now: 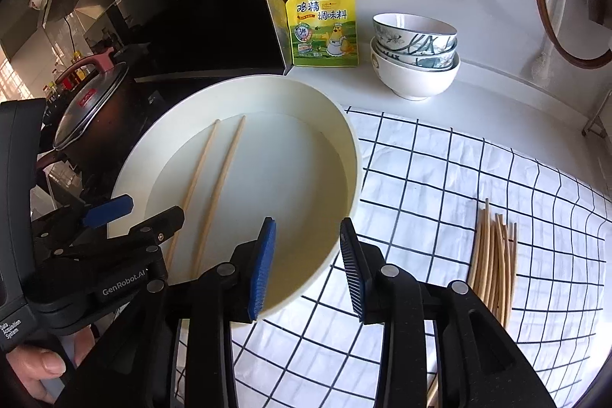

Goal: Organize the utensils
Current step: 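Move both open tools back down to the chopstick pile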

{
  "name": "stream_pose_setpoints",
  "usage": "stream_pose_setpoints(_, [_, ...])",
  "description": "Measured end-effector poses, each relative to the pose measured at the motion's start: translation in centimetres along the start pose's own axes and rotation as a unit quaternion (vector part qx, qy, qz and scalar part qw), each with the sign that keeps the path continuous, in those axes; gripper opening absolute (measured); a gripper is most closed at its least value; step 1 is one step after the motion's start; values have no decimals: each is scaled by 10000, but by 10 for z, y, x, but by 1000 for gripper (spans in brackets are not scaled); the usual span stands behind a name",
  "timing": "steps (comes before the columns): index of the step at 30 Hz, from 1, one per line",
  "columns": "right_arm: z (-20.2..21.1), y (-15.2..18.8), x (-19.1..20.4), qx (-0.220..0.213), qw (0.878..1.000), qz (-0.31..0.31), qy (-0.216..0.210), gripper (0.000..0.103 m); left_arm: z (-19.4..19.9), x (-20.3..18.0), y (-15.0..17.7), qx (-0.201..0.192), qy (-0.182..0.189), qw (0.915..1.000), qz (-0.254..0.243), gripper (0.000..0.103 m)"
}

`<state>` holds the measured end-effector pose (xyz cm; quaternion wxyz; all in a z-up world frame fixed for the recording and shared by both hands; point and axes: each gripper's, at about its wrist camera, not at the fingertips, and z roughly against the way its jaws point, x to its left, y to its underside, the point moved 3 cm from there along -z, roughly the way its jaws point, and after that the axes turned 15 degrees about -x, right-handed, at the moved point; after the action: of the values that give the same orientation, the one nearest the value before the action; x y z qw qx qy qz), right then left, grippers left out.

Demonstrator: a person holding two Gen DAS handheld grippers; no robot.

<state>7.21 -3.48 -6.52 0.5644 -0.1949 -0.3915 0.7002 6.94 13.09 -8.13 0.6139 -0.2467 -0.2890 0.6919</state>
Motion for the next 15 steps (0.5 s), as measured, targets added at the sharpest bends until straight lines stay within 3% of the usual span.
stream_pose_setpoints(15, [65,28,-85,-127,9983,-374,440,38,35,-83,10,-62,422,9986,-302,68])
